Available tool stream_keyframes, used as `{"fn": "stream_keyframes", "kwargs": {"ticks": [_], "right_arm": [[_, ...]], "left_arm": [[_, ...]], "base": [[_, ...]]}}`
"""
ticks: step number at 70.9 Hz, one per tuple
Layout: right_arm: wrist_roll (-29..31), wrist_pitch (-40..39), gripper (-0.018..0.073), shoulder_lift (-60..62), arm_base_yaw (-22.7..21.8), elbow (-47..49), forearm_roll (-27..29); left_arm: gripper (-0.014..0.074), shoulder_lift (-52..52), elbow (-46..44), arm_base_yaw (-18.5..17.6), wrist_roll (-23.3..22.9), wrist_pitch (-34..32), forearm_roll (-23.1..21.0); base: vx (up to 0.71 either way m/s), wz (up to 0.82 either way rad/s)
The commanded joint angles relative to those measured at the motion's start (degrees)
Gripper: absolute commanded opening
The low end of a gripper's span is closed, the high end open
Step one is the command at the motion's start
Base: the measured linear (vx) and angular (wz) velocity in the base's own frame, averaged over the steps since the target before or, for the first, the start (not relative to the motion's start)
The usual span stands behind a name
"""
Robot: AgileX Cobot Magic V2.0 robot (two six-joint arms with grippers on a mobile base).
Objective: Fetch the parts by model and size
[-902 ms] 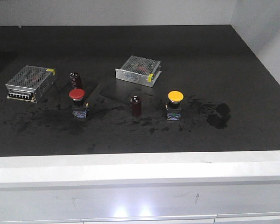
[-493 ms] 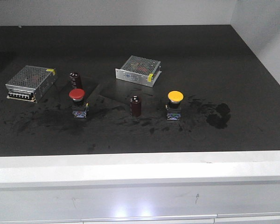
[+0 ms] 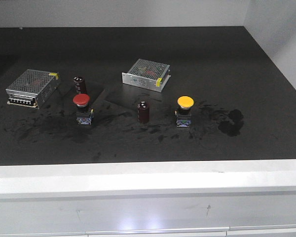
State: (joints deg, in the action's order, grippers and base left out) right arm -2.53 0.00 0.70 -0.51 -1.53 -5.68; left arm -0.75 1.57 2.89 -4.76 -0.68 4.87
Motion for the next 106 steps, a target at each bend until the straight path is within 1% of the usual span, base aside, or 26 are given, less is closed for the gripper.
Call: {"fn": "stream_keyframes", "kwargs": {"ticks": [1,8,12,16,18,21,26,34,38,42,49,55,62,69,77,85,94,100,106], "right_arm": [[0.2,-5.26,-0.001,0.55,-0.2,-0.34,-0.12],[0.39,-10.72,-0.001,0.55,-0.2,-0.34,-0.35],[0.04,-16.41,-0.001,0.55,-0.2,-0.11,-0.28],[-3.12,-20.25,-0.001,0.5,-0.2,0.41,-0.28],[-6.22,-20.64,-0.001,0.5,-0.2,1.29,-0.28],[-8.25,-20.15,-0.001,-0.01,-0.2,2.51,-0.69],[-10.27,-18.59,-0.001,-2.57,-0.2,5.66,-2.5],[-10.42,-16.55,-0.001,-10.92,-0.2,13.01,-5.29],[-10.54,-15.24,-0.001,-15.64,-0.13,17.02,-5.5],[-10.54,-14.03,-0.001,-20.06,0.94,21.1,-5.33],[-10.48,-10.44,-0.001,-27.59,5.21,28.24,-6.15],[-10.48,-4.01,-0.001,-34.03,9.03,33.64,-7.81],[-10.31,3.34,-0.001,-40.11,13.14,38.28,-8.21],[-10.31,6.86,-0.001,-44.15,15.26,39.75,-8.21],[-10.31,7.36,-0.001,-48.04,15.08,39.53,-8.21],[-10.27,8.81,-0.001,-50.36,15.08,39.53,-7.82],[-10.46,9.78,-0.0001,-51.69,15.08,39.53,-7.62],[-10.51,11.08,0.0031,-52.17,15.08,39.94,-7.72],[-10.17,13.39,0.0098,-52.7,15.08,41.03,-7.79]], "left_arm": [[-0.0007,-0.69,0.23,0.06,-0.28,-9.91,-0.11],[-0.0007,-0.69,0.07,0.06,-0.7,-16.85,-0.18],[-0.0007,-0.69,-0.95,0.06,-0.7,-20.25,-0.18],[-0.0007,-0.48,-2.58,0.06,-0.75,-22.23,-0.18],[-0.0007,-0.09,-3.83,0.06,-0.75,-22.43,-0.18],[-0.0007,1.03,-6.16,0.06,-0.69,-22.08,-0.13],[-0.0007,4.39,-11.05,0.06,-0.69,-19.78,-0.12],[-0.0007,12.39,-20.55,0.0,-0.69,-13.18,-0.12],[-0.0007,16.49,-24.91,-0.07,-0.69,-10.41,-0.12],[-0.0007,20.32,-28.6,-0.67,-0.13,-6.73,-0.06],[-0.0007,26.62,-33.46,-2.33,-0.25,-0.31,-0.12],[-0.0007,31.74,-35.79,-3.75,-0.25,4.84,-0.16],[-0.0007,35.55,-35.96,-4.21,-0.25,8.59,-0.16],[-0.0007,38.03,-35.47,-4.62,-0.25,10.99,-0.16],[-0.0007,39.47,-35.47,-4.62,-0.42,11.72,-0.18],[-0.0007,40.06,-35.47,-4.62,-2.19,11.88,-0.37],[0.0,40.41,-35.47,-4.62,-2.19,12.29,-0.15],[0.0031,41.03,-35.69,-4.62,-2.19,13.49,-0.15],[0.0097,41.86,-35.69,-4.62,-2.19,13.81,-0.15]], "base": [[0.0,0.0],[0.0,0.0],[0.0,0.0],[0.0,0.0],[0.0,0.0],[0.0,0.0],[0.0,0.0],[0.0,0.0],[0.0,0.0],[0.0,0.0],[0.0,0.0],[0.0,0.0],[0.0,0.0],[0.0,0.0],[0.0,0.0],[0.0,0.0],[0.0,0.0],[0.0,0.0],[0.0,0.0]]}}
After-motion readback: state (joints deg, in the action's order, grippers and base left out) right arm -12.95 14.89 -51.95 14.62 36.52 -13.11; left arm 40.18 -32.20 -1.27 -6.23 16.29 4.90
